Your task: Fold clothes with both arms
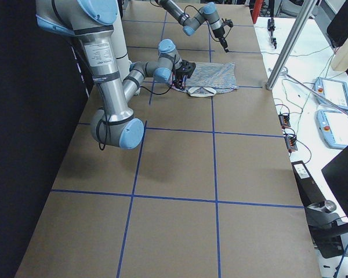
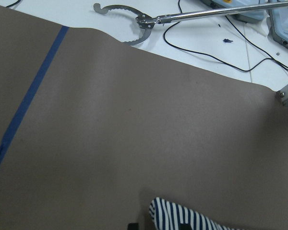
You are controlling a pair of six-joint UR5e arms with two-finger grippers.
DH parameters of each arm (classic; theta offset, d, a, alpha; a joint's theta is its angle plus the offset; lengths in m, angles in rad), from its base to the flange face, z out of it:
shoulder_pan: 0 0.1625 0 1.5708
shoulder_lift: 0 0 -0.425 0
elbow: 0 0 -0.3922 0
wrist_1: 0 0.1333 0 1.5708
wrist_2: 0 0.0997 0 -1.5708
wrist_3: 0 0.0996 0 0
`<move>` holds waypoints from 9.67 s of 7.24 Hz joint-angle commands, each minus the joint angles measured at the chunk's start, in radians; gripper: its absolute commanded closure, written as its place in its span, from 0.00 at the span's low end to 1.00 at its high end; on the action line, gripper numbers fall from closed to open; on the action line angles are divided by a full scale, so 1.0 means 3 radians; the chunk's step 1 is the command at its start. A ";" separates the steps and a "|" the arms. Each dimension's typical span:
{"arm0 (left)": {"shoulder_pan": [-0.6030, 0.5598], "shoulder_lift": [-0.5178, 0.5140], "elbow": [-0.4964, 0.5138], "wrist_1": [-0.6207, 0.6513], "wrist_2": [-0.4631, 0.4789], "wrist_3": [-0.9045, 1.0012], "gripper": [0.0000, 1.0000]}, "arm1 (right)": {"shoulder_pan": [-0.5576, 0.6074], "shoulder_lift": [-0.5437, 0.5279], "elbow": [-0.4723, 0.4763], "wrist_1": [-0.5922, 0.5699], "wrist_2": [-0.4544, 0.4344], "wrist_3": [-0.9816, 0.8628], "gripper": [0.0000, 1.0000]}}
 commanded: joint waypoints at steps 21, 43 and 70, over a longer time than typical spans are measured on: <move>0.0852 0.0691 -0.1444 0.0406 0.0030 -0.1451 0.57 | -0.0707 -0.0022 -0.0056 -0.0007 -0.0520 0.1028 1.00; 0.1939 0.0826 -0.2988 0.2296 0.0122 -0.2084 1.00 | -0.1203 -0.0477 0.1271 -0.0750 -0.0868 0.1206 1.00; -0.2969 0.1260 -0.0202 0.0736 -0.2249 0.4768 0.00 | 0.3712 -0.0612 -0.1327 -0.1061 0.2463 -0.6019 0.00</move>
